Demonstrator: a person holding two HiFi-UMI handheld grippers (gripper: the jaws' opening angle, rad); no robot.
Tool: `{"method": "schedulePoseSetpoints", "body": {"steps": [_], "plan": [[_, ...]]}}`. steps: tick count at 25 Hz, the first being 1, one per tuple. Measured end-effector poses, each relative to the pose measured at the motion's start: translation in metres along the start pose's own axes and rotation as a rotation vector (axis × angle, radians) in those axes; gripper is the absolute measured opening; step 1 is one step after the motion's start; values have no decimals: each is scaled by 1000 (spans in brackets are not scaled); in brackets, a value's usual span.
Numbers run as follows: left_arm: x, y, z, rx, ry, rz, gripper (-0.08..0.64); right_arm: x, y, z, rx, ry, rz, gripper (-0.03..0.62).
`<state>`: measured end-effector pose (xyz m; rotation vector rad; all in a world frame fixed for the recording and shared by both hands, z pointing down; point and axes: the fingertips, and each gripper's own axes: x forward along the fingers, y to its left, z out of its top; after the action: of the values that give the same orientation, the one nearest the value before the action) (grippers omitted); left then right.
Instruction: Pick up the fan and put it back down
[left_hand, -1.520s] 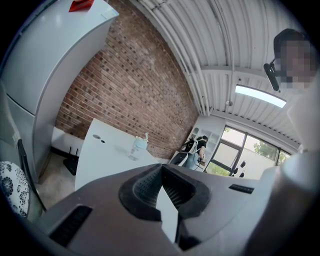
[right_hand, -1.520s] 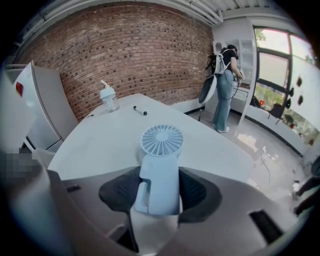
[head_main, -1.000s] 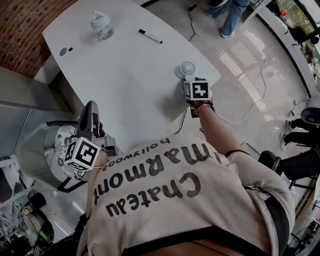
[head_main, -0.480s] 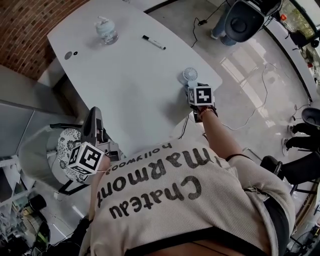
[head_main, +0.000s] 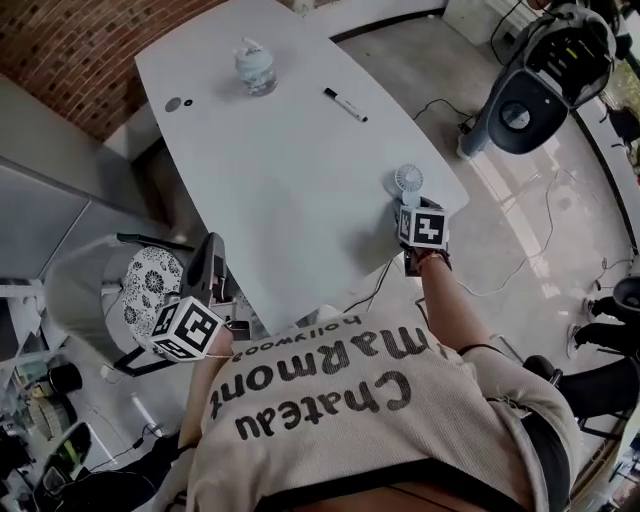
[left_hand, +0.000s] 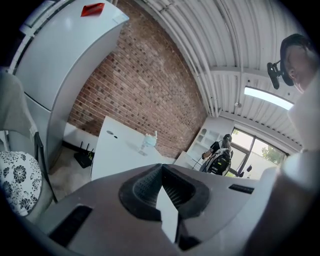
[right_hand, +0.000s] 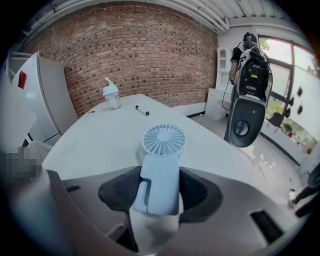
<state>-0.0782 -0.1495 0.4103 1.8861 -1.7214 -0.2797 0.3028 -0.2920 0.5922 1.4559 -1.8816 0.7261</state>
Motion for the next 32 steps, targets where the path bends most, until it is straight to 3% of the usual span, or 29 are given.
{"method": "schedulePoseSetpoints", "body": {"steps": [10,23,32], "plan": [[-12,1,-11,7,46,12,0,1,3,-1,4,-12,6,236],[-29,6,0,-10,30,-60,0,4,9,-8,22,-11,-9,267],[-84,19,24,17,2,-115,0,-29,13,-44,210,-37,-88,305]]}}
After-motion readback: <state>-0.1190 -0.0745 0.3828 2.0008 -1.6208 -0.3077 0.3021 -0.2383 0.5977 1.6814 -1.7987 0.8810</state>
